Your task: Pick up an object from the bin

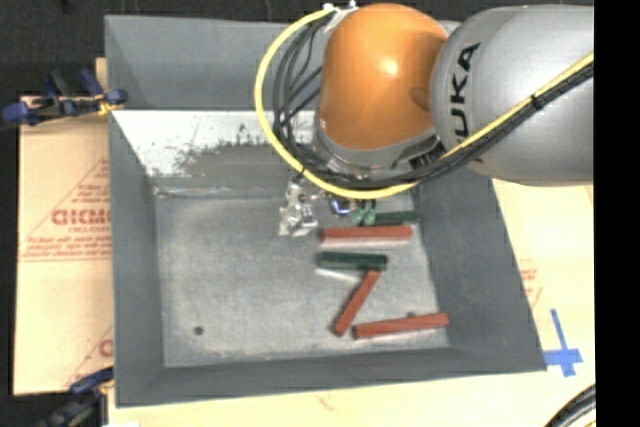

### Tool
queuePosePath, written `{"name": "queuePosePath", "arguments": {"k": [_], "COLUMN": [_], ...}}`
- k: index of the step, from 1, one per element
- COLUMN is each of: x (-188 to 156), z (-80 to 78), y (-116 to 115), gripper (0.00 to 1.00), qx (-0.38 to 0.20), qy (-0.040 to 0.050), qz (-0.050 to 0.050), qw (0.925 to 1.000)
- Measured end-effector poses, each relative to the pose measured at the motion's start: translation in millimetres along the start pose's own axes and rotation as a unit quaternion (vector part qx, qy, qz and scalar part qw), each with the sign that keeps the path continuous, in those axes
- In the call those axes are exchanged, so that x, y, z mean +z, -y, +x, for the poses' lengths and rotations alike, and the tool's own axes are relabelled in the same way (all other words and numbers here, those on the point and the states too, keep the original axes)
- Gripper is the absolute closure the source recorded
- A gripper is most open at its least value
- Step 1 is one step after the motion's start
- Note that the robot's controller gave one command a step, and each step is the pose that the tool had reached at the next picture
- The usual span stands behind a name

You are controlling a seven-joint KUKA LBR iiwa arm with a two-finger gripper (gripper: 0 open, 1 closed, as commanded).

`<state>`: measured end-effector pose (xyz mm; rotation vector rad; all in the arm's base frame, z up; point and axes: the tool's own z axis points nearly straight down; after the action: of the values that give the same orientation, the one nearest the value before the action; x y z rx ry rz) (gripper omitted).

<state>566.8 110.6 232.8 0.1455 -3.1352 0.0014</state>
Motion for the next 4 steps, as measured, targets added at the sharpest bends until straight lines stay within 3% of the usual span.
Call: {"name": "queuePosePath", "arguments": {"k": [1, 2, 3, 4], "x": [-6.0, 30.6, 85.9, 85.9], "z": [-3.1, 8.1, -9.2, -9.2], "y": [-5.1, -6.8, 7.2, 7.2], "gripper": [1.0, 1.0, 0.0, 0.0], "qx": [-0.107, -0.203, -0.062, -0.061], "qy": [0.0111, 0.0033, 0.0033, 0.0033], "qz": [0.001, 0.0, -0.002, -0.002], "qw": [0.9942, 0.9791, 0.9981, 0.9981]}}
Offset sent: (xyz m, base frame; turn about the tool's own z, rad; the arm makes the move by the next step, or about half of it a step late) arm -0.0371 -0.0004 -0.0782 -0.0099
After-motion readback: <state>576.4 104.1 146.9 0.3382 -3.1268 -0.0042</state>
